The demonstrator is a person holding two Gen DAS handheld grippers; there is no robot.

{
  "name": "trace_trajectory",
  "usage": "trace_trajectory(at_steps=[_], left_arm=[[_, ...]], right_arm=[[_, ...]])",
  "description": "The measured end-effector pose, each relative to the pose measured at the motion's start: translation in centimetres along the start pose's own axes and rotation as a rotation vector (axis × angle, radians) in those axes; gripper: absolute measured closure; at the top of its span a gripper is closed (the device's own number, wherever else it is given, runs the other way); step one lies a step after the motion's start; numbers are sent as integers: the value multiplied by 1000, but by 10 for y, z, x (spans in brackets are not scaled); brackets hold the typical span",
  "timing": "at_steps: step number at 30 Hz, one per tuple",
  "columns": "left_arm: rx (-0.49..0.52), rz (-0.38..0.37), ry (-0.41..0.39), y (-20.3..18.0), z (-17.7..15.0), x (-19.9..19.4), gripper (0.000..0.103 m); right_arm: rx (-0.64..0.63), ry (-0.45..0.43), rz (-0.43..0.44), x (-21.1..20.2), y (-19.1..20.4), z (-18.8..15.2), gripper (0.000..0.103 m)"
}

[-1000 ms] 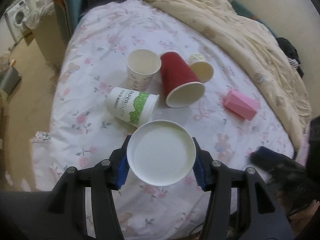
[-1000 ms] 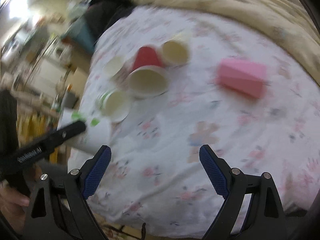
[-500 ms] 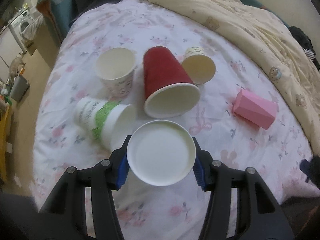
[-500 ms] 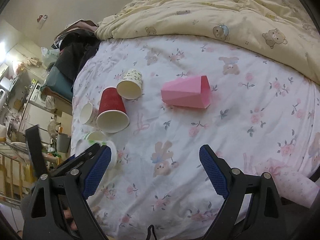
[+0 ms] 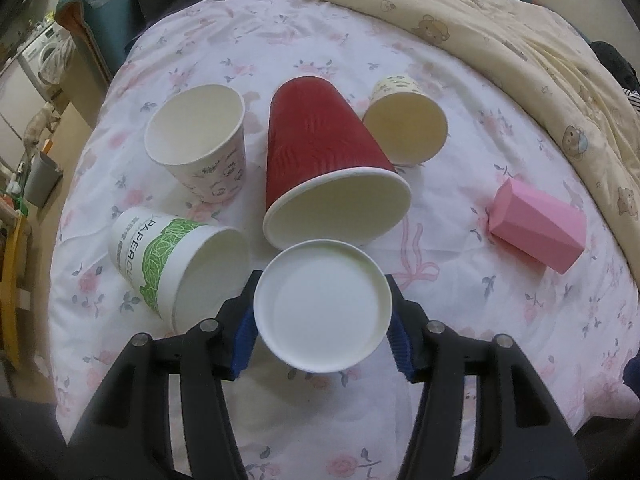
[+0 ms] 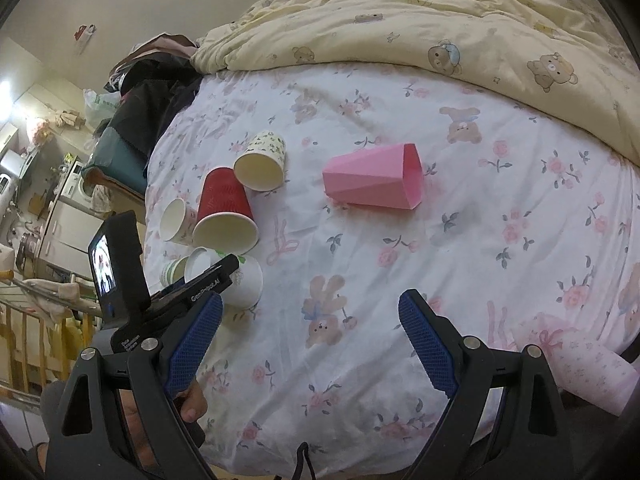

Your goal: Flip cup upside down

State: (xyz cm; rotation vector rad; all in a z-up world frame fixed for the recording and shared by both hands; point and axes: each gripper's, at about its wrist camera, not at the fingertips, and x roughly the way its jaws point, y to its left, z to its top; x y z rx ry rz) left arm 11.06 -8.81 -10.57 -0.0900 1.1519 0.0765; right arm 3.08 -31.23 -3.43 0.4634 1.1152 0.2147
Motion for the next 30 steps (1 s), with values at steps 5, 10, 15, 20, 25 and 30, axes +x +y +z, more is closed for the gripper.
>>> trace_trajectory(at_steps=[5,10,15,20,25,30], left_arm=[[76,18,5,-7,-1,-4,18],[100,-3,-32,-2,-6,-36,17],[93,-46,-131,21,-18,-102,17],[73,-8,-254,63,-37,-156,17],[31,2,-275,96,-55,-172,17],[-24,-5,-272,111,-73,-169,10]], right_arm=[[-13,-6,-20,0,1,-1,11],[-29,-18,-36,0,3,-2,11],[-94,-34,-35,-1,17,-7,11],[-184,-47,-4,1,42,-18,11],[-242,-69,11,1,60,-27,11],[-349,-108,-30,-2,80,-39,11]])
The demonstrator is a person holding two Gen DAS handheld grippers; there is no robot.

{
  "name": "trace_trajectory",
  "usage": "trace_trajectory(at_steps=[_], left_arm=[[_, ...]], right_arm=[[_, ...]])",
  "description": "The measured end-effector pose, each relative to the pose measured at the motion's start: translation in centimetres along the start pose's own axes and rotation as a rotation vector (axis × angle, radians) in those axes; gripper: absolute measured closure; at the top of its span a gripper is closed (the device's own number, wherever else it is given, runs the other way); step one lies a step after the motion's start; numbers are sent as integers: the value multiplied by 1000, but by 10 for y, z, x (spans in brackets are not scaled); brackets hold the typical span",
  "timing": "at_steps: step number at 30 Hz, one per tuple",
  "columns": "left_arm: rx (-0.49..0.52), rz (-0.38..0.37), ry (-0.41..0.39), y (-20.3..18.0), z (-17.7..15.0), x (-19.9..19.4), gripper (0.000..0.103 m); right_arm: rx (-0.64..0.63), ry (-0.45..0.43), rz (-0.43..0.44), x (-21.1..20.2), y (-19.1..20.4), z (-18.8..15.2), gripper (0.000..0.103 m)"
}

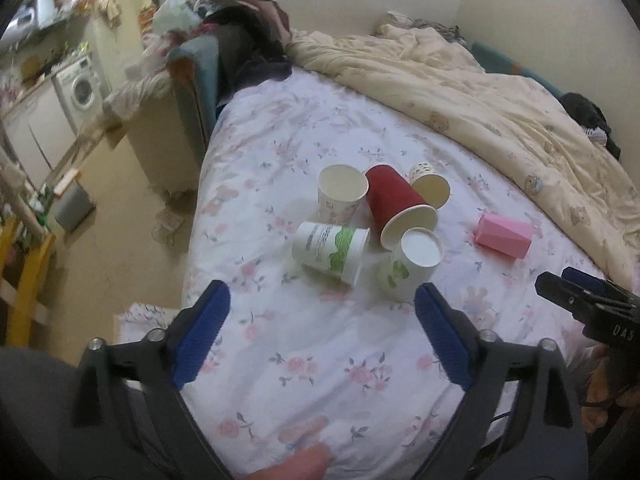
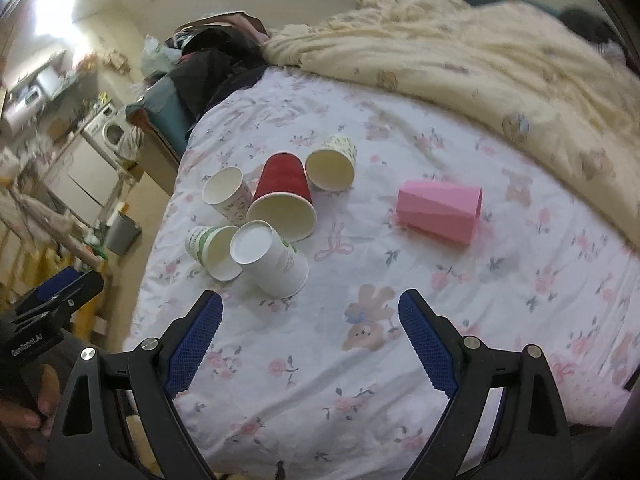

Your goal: Flip cup upside down

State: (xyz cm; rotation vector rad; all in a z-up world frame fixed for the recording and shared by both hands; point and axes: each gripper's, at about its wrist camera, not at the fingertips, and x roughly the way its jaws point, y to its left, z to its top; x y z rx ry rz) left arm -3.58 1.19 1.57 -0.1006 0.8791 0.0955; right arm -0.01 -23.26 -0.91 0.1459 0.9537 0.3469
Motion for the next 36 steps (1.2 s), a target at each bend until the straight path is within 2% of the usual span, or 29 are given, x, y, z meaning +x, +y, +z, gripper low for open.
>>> trace_trajectory(at_steps=[3,5,9,19,36], left_arm=[[-36,-7,4,5,-6,4,9],[-45,-12,12,5,-6,8,0],[-43,-37,0,2,-5,8,0],[-19,-11,12,-3,-6,13,0],[-7,-22,14,-5,-7,14,0]], right_arm=[[-32,-6,-13,1,9,-5,11],[-44,-4,-25,3,12,-7,11],[-48,4,-31,9,15,-8,11],[-70,-3,-39,13,22,-7,11],[-74,-9,-37,11,25,-8,11]])
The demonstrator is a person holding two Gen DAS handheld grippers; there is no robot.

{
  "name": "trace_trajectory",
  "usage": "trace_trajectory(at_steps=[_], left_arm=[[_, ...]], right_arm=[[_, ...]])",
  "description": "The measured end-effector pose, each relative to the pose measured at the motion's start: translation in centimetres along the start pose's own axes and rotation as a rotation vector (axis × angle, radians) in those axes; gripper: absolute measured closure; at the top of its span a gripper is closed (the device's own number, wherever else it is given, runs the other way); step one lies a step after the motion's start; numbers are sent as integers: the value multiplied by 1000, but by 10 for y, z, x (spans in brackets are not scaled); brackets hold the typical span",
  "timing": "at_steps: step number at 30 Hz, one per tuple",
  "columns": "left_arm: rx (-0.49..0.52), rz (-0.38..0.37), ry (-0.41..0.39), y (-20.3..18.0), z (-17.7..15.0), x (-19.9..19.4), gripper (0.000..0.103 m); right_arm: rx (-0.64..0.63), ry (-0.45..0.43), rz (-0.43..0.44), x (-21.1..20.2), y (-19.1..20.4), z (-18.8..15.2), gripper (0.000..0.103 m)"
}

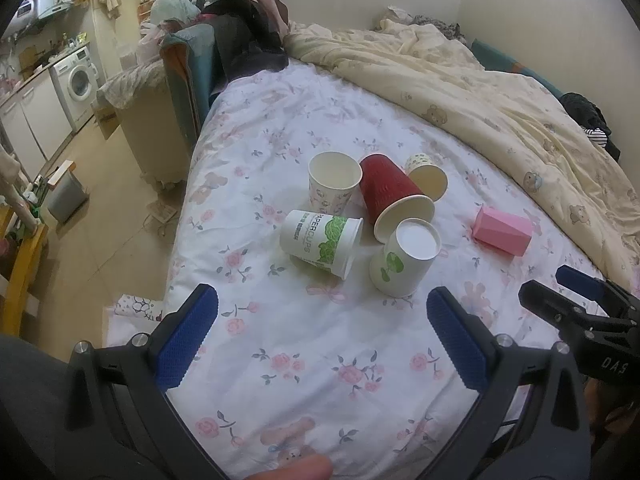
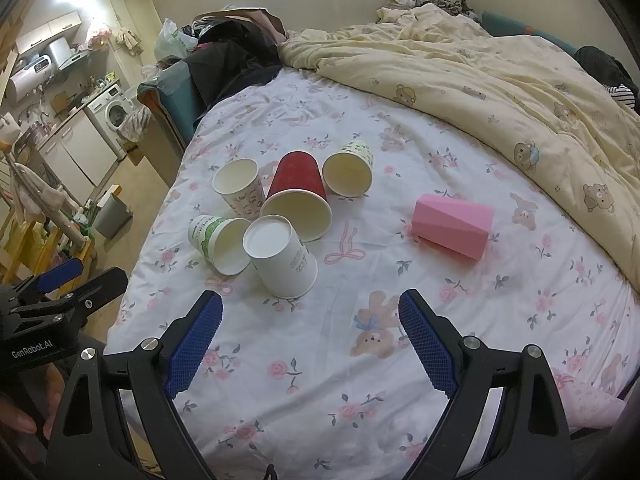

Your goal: Flip cup upside down

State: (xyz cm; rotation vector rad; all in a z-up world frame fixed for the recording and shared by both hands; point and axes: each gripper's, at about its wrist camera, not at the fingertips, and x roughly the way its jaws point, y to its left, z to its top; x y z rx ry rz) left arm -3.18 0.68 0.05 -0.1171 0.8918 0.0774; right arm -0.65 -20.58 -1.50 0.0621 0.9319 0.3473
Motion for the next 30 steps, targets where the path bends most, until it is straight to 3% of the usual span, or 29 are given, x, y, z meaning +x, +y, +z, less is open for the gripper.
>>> trace_trajectory(at_steps=[30], left_arm=[[7,-11,13,-3,-2,2,0]], right_arm=[[3,7,-3,-1,-1,0,11]])
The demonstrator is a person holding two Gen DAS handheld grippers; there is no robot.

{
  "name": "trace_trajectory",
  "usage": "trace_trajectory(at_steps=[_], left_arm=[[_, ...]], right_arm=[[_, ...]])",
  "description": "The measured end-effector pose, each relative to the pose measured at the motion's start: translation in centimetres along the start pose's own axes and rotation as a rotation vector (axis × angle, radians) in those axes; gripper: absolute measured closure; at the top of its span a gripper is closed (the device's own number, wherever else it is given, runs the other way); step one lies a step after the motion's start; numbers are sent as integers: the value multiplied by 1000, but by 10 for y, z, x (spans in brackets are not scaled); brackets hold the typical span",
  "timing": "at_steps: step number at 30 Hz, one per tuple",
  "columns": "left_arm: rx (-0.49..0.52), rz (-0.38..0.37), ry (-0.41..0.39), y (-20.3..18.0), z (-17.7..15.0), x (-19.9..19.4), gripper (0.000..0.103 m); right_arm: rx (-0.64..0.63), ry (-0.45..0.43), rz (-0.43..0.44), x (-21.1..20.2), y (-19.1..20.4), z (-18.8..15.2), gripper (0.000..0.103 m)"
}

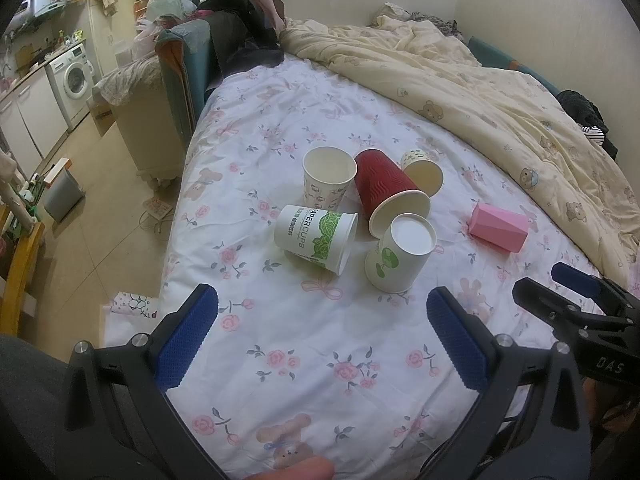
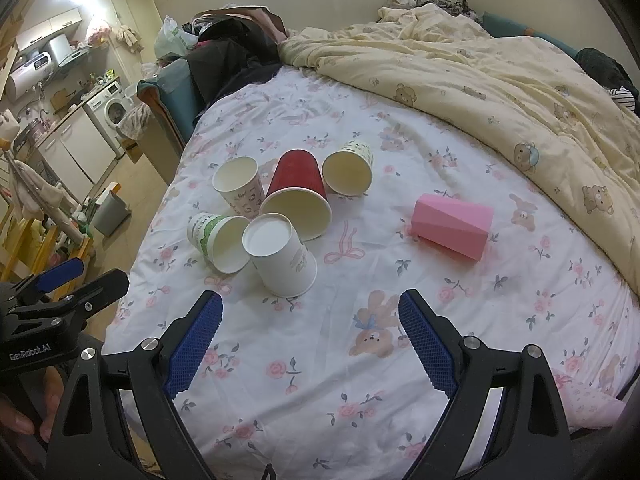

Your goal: Flip cup upside down

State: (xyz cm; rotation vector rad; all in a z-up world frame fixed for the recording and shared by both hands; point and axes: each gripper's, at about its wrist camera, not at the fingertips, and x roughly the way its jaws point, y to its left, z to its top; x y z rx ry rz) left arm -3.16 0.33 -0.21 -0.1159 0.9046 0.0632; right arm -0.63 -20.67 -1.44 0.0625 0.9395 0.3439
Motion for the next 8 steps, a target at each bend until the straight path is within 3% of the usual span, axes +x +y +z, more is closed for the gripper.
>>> trace_trajectory(at_steps=[8], left_arm=[[-20,-9,3,-1,-2,1,0]], right_arm=[[-6,5,8,3,1,-1,11]])
